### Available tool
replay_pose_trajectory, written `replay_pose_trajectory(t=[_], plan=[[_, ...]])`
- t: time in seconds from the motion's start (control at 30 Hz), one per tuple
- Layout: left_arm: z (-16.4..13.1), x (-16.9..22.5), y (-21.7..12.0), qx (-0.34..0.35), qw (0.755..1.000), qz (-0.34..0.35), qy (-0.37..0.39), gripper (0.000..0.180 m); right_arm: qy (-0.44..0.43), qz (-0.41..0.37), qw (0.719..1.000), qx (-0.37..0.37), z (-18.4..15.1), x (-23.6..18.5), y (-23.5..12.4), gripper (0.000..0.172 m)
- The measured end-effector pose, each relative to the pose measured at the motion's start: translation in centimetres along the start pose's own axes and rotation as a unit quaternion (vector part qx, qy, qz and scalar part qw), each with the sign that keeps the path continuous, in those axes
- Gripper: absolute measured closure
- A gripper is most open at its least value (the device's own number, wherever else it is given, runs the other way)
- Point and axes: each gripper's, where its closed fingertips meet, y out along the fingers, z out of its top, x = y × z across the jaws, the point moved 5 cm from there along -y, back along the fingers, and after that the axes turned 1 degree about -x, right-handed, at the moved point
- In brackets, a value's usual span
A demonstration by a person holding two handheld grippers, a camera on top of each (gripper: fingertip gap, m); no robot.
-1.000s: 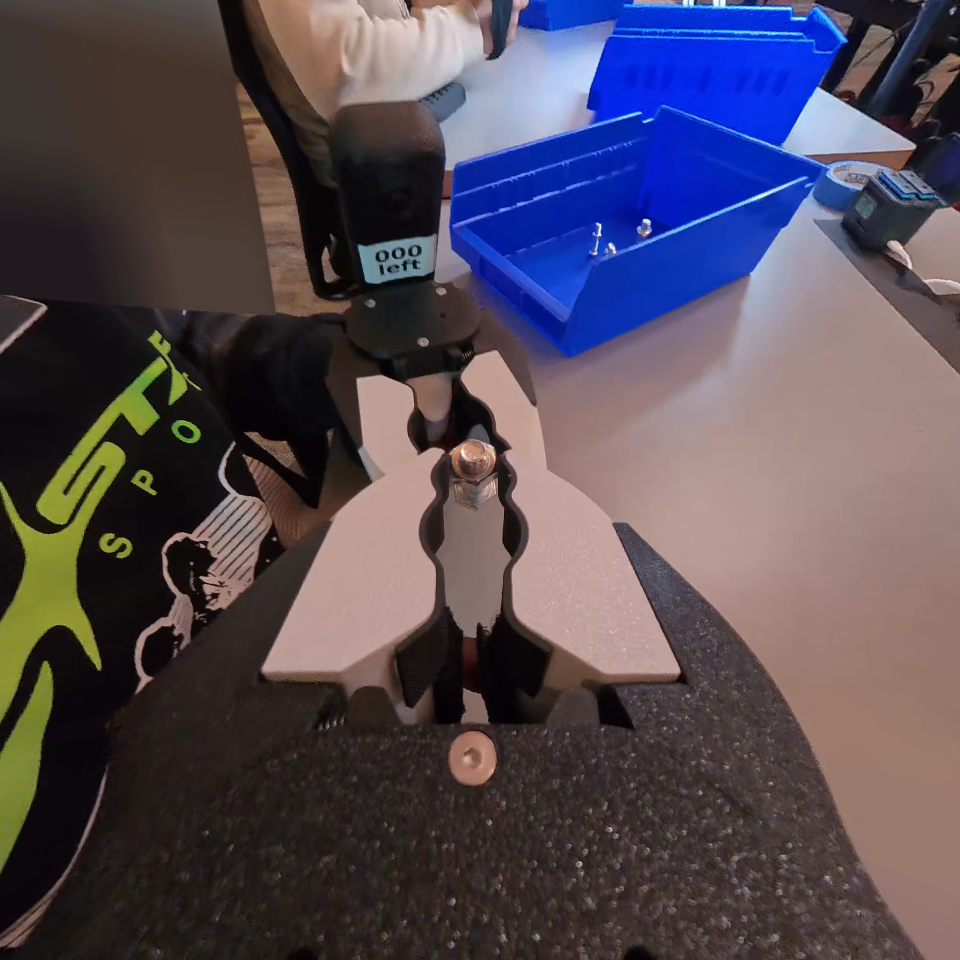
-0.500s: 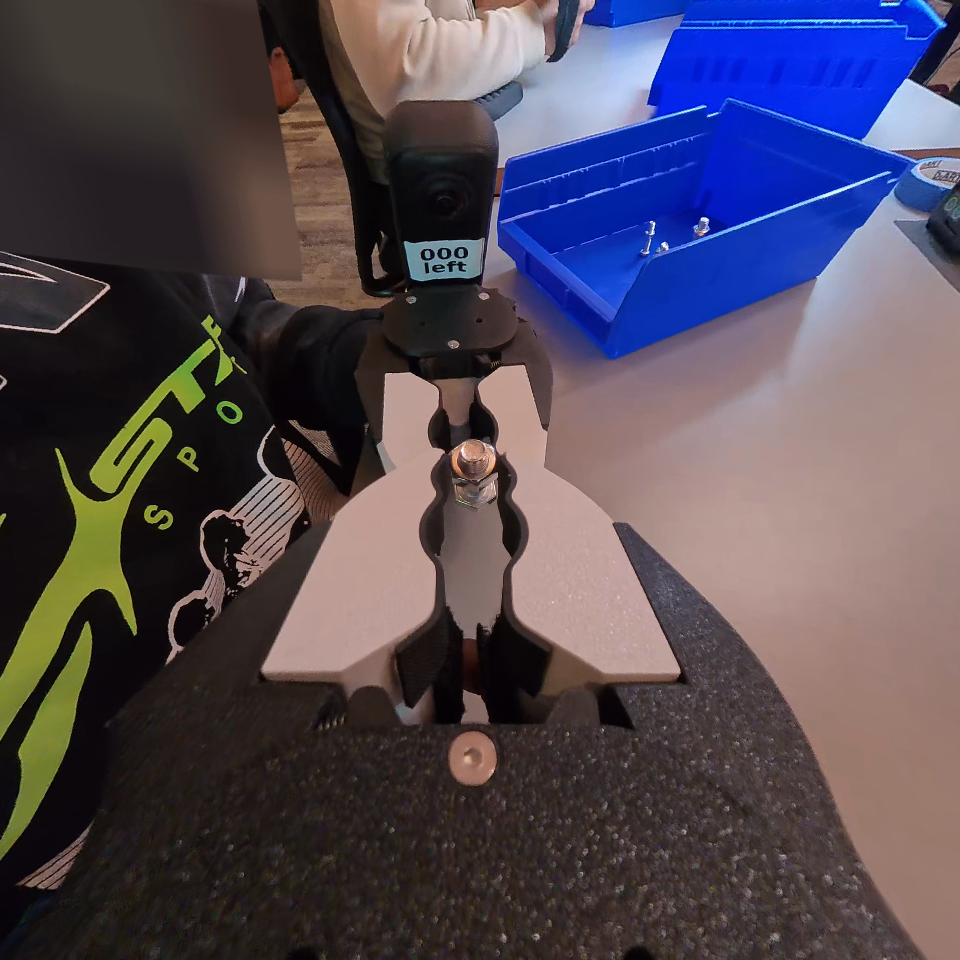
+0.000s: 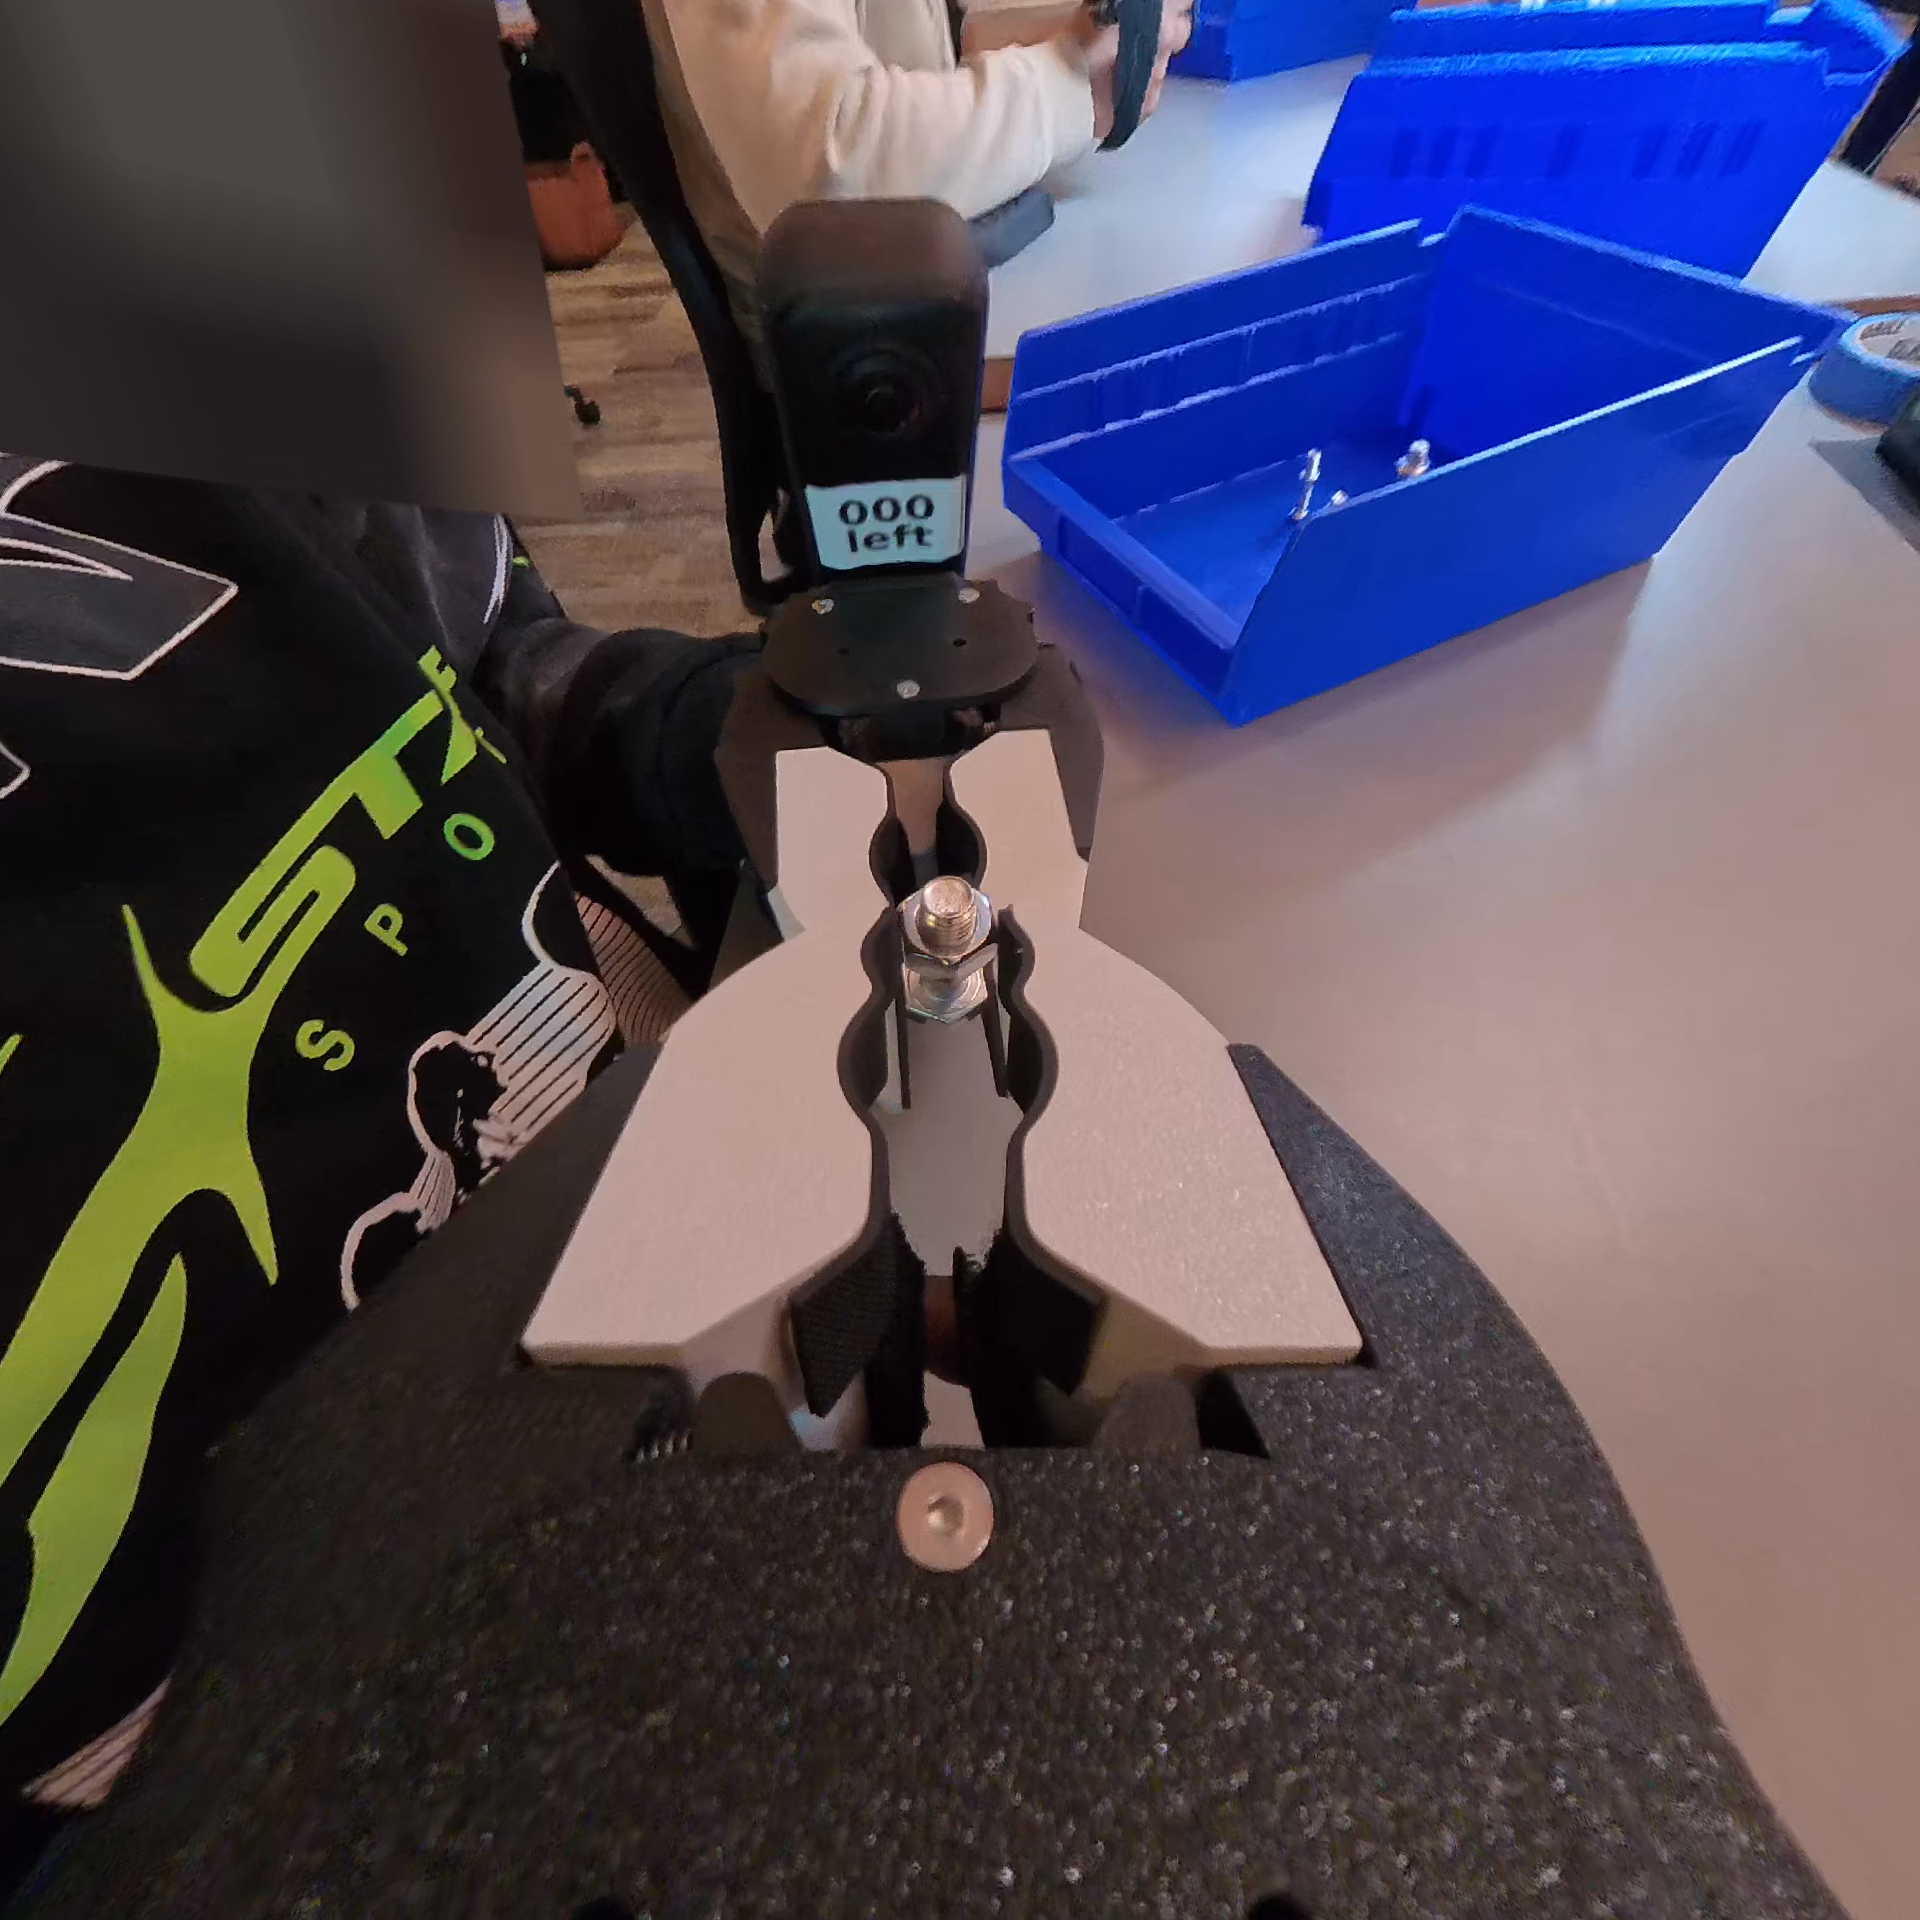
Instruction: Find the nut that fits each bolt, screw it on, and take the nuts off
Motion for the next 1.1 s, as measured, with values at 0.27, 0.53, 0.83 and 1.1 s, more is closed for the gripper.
replay_pose_trajectory(t=[0.27, 0.53, 0.83, 1.1], plan=[[0.2, -0.2, -0.2, 0.036, 0.999, 0.006, -0.024, 0.162, 0.072, -0.128, 0.959, 0.241, -0.1, 0.8, 0.3, 0.094], [0.2, -0.1, -0.5, 0.046, 0.999, -0.003, -0.021, 0.162, 0.069, -0.161, 0.959, 0.223, -0.9, 0.6, 2.7, 0.099], [0.3, 0.1, -0.7, 0.053, 0.999, -0.008, -0.012, 0.162, 0.068, -0.168, 0.957, 0.224, -1.4, 0.5, 1.0, 0.107], [0.4, 0.0, -0.8, 0.056, 0.998, -0.006, -0.012, 0.162, 0.072, -0.231, 0.945, 0.221, -3.7, 0.6, -3.0, 0.158]])
